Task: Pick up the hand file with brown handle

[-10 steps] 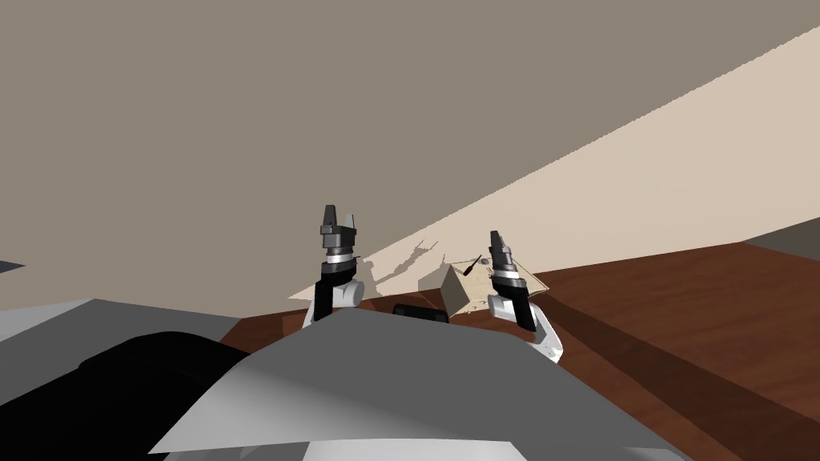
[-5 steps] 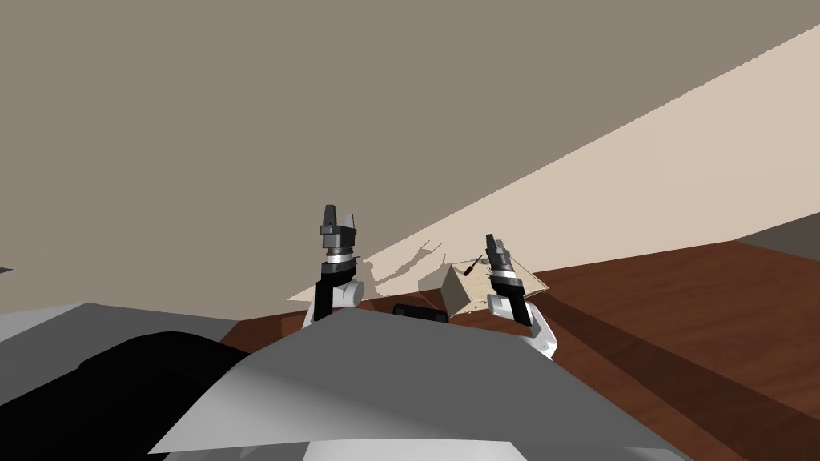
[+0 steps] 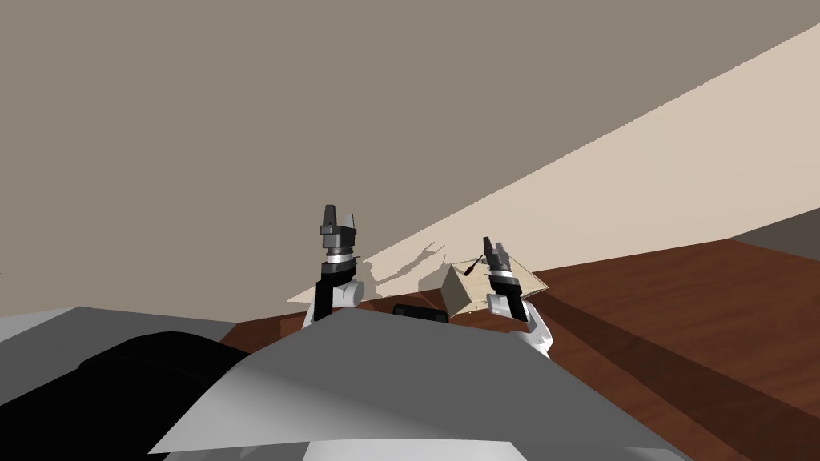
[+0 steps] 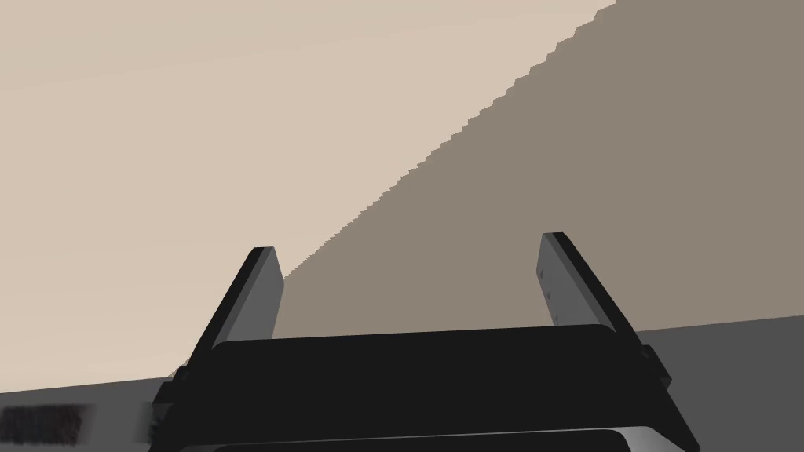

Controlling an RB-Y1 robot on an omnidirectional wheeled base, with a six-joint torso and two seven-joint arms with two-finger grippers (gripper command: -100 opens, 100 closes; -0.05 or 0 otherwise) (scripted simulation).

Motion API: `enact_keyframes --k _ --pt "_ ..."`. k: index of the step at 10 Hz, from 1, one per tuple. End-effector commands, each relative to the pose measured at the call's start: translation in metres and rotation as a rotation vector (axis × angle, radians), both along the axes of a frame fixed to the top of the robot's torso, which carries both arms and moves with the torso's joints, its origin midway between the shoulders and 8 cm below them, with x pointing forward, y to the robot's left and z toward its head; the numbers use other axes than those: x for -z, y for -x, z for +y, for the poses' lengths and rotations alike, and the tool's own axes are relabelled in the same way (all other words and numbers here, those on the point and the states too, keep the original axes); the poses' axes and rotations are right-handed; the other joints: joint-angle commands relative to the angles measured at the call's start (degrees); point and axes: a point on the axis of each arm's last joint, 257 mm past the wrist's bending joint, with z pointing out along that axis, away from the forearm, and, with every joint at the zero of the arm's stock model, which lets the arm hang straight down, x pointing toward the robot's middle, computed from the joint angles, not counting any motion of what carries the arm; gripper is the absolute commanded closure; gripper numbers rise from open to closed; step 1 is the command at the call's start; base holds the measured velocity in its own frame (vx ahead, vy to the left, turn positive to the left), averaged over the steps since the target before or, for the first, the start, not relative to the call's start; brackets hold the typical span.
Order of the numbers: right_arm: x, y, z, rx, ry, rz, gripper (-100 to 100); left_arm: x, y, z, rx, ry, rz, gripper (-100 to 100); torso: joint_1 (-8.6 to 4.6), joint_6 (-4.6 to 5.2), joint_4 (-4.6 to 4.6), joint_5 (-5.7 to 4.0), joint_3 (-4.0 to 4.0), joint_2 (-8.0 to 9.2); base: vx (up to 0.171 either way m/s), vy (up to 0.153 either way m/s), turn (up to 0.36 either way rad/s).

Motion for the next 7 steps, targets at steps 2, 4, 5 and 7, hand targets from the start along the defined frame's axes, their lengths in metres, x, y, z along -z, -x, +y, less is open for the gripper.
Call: enact_keyframes --k 2,4,5,7 --pt "0.019 -0.007 -0.008 0.039 0.045 0.039 -100 0.0 0.0 0.0 0.0 0.0 0.0 0 0.0 0.01 0.0 0.0 -0.01 -0.01 0.005 0.011 -0.018" --pt "0.036 -0.013 -0.015 0.074 0.085 0.078 -100 0.0 0.0 0.0 0.0 0.0 0.0 0 0.02 0.01 0.0 0.0 -0.01 -0.02 0.007 0.014 -0.018" --pt "0.042 -0.018 -0.02 0.097 0.111 0.092 -100 0.0 0.0 0.0 0.0 0.0 0.0 0 0.01 0.01 -0.01 0.0 -0.01 -0.02 0.007 0.012 -0.027" --pt "0.061 -0.023 -0.026 0.129 0.146 0.137 -100 0.0 0.0 0.0 0.0 0.0 0.0 0 0.0 0.0 0.0 0.0 -0.01 -0.02 0.007 0.011 -0.019"
